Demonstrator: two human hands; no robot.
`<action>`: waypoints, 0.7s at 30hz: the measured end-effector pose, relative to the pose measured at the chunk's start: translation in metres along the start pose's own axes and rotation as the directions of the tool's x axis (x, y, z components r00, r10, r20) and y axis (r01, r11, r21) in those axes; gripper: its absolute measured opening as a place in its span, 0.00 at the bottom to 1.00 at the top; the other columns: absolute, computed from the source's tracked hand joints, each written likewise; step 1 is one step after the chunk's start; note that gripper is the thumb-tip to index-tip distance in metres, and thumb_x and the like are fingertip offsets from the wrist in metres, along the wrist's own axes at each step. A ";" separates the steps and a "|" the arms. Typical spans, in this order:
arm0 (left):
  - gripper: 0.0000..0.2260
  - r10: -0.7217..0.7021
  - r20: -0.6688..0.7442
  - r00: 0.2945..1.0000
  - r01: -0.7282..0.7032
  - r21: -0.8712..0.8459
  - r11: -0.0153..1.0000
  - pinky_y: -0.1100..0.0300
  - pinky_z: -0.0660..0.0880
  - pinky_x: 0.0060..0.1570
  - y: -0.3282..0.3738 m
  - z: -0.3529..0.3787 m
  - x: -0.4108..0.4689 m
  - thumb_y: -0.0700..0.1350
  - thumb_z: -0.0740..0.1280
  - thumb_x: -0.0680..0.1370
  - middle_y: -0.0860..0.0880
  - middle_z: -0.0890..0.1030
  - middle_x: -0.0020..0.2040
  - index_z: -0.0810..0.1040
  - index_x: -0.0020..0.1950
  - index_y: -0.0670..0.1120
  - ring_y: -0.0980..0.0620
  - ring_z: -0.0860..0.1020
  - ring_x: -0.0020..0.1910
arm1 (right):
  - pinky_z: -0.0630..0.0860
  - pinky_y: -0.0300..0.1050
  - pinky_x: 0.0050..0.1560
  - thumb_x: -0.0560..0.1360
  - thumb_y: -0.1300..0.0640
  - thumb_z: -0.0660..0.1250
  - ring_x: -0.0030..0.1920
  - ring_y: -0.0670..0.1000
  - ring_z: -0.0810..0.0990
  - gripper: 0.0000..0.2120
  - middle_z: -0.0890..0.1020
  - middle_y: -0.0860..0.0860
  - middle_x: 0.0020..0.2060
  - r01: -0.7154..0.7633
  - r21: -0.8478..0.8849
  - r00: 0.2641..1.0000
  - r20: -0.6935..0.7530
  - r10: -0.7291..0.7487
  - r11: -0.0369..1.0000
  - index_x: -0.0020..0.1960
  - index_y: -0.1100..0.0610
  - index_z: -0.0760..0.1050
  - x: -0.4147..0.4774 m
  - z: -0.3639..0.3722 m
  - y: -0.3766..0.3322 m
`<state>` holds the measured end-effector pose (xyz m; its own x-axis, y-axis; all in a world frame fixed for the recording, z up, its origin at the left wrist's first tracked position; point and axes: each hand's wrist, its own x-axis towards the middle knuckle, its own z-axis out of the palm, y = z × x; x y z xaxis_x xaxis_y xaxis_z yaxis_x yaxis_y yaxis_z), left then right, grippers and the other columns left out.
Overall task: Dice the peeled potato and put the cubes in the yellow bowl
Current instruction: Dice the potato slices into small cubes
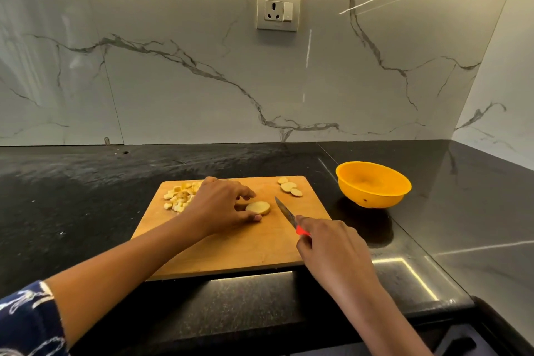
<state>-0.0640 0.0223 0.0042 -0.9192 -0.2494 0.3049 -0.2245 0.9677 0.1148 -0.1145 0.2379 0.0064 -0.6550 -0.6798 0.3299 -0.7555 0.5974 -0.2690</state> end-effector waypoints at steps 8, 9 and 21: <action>0.15 0.169 -0.078 0.983 -0.172 -0.037 0.984 0.67 0.68 0.59 0.000 0.006 -0.013 0.53 0.64 0.78 0.55 0.80 0.59 0.76 0.64 0.53 0.58 0.77 0.57 | 0.74 0.38 0.44 0.80 0.50 0.59 0.44 0.44 0.75 0.22 0.80 0.44 0.52 0.111 0.019 0.993 -0.032 -0.110 0.994 0.74 0.44 0.62 0.004 -0.001 0.000; 0.14 0.183 -0.075 0.980 -0.185 -0.023 0.982 0.66 0.68 0.61 -0.001 0.006 -0.013 0.52 0.63 0.78 0.55 0.80 0.59 0.76 0.64 0.53 0.58 0.77 0.58 | 0.75 0.39 0.45 0.80 0.50 0.58 0.46 0.45 0.76 0.22 0.80 0.44 0.52 0.118 0.015 0.993 -0.024 -0.118 0.993 0.74 0.44 0.62 0.004 -0.001 -0.001; 0.38 0.269 0.266 0.926 -0.304 0.098 0.948 0.65 0.37 0.68 -0.011 -0.005 -0.013 0.68 0.34 0.69 0.61 0.64 0.72 0.61 0.73 0.56 0.65 0.58 0.71 | 0.74 0.43 0.47 0.81 0.50 0.55 0.50 0.48 0.76 0.22 0.78 0.46 0.53 0.169 -0.031 0.985 0.030 -0.168 0.985 0.75 0.45 0.59 0.006 0.008 -0.001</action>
<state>-0.0480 0.0150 0.0035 -0.9973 0.0395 0.0615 0.0347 0.9964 -0.0769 -0.1180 0.2292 0.0012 -0.5192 -0.7827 0.3431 -0.8543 0.4872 -0.1813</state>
